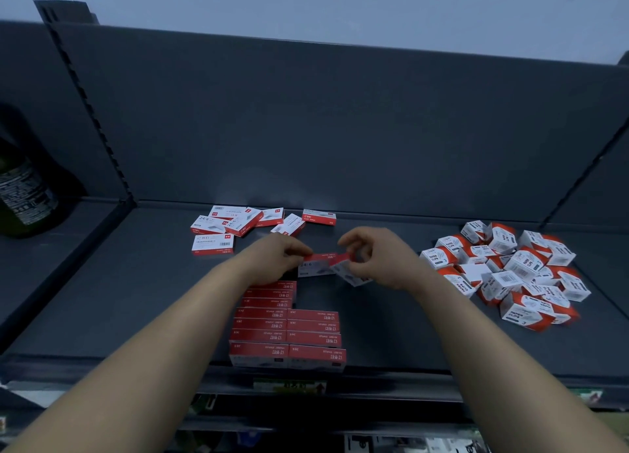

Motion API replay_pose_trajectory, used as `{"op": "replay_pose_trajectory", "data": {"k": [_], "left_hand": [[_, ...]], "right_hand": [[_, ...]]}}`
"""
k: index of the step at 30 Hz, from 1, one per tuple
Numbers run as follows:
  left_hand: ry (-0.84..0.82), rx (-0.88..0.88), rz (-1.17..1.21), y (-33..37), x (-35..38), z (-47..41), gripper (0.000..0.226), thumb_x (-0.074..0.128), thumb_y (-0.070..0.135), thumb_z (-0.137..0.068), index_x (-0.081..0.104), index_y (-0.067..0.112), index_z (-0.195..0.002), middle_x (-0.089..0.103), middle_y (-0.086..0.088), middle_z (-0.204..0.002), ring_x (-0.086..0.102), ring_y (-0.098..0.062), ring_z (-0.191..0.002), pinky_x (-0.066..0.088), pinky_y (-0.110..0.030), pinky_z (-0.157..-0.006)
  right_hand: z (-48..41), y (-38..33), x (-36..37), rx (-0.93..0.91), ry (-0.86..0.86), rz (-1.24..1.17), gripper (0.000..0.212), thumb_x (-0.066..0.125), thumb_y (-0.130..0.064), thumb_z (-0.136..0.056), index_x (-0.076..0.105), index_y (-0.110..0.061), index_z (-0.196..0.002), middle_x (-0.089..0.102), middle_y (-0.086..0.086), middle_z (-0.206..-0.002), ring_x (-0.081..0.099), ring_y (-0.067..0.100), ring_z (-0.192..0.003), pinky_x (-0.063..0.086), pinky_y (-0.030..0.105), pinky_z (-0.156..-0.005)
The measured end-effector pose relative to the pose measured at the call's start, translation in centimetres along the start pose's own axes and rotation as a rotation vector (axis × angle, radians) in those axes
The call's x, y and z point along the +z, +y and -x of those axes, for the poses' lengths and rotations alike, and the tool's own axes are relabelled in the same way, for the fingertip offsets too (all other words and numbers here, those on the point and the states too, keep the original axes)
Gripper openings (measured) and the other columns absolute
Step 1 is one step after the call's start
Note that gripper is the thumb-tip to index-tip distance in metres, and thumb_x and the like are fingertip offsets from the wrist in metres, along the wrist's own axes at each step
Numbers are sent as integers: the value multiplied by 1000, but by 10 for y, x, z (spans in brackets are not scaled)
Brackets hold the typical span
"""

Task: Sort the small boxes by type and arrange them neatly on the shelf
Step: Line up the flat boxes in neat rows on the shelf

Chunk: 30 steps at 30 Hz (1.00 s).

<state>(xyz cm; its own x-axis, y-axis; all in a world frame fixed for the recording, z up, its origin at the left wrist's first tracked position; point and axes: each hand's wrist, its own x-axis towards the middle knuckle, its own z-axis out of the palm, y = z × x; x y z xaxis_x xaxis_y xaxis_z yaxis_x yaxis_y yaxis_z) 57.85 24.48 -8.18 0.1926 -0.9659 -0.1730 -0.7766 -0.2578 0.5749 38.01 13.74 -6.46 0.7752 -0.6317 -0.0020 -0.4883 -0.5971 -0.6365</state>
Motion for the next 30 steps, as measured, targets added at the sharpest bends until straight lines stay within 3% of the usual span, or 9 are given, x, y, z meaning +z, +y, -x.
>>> {"op": "replay_pose_trajectory", "data": {"k": [5, 8, 11, 14, 18, 24, 27, 30], "left_hand": [[6, -1, 12, -3, 1, 4, 32, 53, 27, -95, 58, 31, -127, 58, 10, -130, 53, -6, -115, 41, -28, -103], [21, -11, 12, -4, 0, 9, 33, 52, 28, -96, 57, 30, -129, 57, 9, -132, 52, -5, -116, 39, -24, -99], [64, -47, 78, -6, -1, 18, 38, 56, 31, -94, 55, 25, -131, 58, 8, -129, 53, -3, -109, 39, -19, -92], [95, -88, 138, -12, 1, 28, 40, 65, 34, -88, 57, 23, -126, 62, 8, -122, 57, -6, -106, 43, -21, -91], [143, -109, 146, -17, 4, 39, 19, 63, 33, -88, 68, 25, -105, 66, 13, -102, 59, -3, -95, 47, -23, -87], [202, -119, 213, -19, 15, 49, 20, 52, 31, -95, 66, 21, -105, 65, 9, -99, 58, -2, -86, 43, -17, -71], [205, -90, 239, -19, 22, 55, 22, 47, 28, -98, 61, 19, -113, 60, 10, -106, 56, -5, -94, 39, -19, -76], [202, -78, 256, -17, 26, 59, 22, 44, 25, -99, 59, 20, -114, 58, 9, -109, 53, -7, -97, 38, -20, -77]], "right_hand": [[-8, 6, 18, 48, 10, 37, 33, 79, -16, -73, 61, -25, -99, 58, -12, -90, 46, -1, -62, 36, 6, -56], [-13, 7, 22, 17, -12, 93, 51, 77, -21, -77, 56, -28, -123, 48, -9, -112, 46, -4, -81, 38, 15, -81], [-19, 0, 24, -5, -67, 175, 40, 73, -21, -81, 62, -25, -119, 52, -5, -117, 51, 8, -105, 40, 22, -95], [-16, -3, 22, 44, -61, 162, 29, 77, -24, -75, 66, -25, -102, 61, -9, -104, 55, 8, -96, 47, 25, -85], [-4, 1, 14, 111, -115, 102, 26, 80, -25, -72, 62, -27, -90, 59, -13, -93, 55, 6, -84, 44, 17, -66], [13, 2, 14, 162, -235, -76, 31, 81, -21, -73, 64, -23, -99, 64, -4, -102, 61, 14, -95, 47, 20, -73], [17, -1, 26, 165, -239, -173, 29, 79, -20, -75, 64, -21, -99, 66, 4, -105, 63, 21, -96, 50, 28, -80], [22, -7, 35, 188, -257, -268, 16, 71, -25, -83, 64, -20, -96, 67, 2, -100, 60, 14, -86, 49, 29, -76]]}}
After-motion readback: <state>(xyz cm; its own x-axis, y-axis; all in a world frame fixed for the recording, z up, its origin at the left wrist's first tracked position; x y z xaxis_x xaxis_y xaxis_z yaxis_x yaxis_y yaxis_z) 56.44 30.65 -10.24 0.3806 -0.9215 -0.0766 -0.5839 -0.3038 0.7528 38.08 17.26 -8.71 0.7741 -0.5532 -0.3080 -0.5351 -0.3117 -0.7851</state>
